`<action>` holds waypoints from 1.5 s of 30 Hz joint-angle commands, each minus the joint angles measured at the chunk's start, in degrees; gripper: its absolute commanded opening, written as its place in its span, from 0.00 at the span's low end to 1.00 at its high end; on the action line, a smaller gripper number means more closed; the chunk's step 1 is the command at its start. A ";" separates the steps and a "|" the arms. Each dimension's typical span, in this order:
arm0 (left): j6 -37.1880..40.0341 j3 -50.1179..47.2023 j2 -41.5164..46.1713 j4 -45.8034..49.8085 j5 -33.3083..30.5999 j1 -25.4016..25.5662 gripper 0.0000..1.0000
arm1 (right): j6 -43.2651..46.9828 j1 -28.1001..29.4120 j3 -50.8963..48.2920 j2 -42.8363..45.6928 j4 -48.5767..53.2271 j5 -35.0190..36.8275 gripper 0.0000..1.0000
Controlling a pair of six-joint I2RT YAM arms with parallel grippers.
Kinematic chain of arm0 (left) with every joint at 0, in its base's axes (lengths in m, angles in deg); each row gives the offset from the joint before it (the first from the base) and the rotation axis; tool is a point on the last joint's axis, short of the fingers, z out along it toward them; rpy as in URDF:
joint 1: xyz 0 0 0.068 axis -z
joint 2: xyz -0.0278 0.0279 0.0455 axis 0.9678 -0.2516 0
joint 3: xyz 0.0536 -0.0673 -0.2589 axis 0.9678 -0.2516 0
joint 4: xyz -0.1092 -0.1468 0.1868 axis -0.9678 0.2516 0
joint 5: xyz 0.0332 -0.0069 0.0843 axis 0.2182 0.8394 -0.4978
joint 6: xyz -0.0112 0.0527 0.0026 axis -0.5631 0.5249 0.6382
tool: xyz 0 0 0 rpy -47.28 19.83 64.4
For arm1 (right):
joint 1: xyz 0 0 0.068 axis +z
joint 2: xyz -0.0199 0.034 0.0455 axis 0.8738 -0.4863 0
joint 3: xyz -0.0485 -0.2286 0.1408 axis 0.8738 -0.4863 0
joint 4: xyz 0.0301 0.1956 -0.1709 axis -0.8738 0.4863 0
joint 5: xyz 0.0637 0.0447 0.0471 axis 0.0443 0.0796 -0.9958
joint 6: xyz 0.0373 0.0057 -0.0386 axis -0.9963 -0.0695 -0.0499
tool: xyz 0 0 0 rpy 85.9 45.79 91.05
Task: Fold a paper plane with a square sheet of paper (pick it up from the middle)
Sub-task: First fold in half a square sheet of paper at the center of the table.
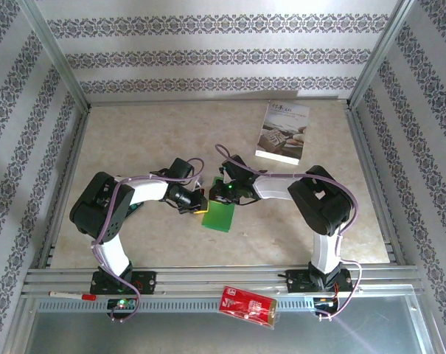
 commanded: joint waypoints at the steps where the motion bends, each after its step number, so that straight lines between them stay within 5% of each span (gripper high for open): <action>1: 1.27 -3.21 -4.70 10.96 -12.54 0.86 0.00 | -1.35 0.68 1.81 -1.27 -1.53 -1.64 0.12; 45: 3.92 -3.36 -9.25 15.44 -23.62 6.74 0.00 | 2.13 -10.17 15.46 -12.40 7.75 1.72 0.08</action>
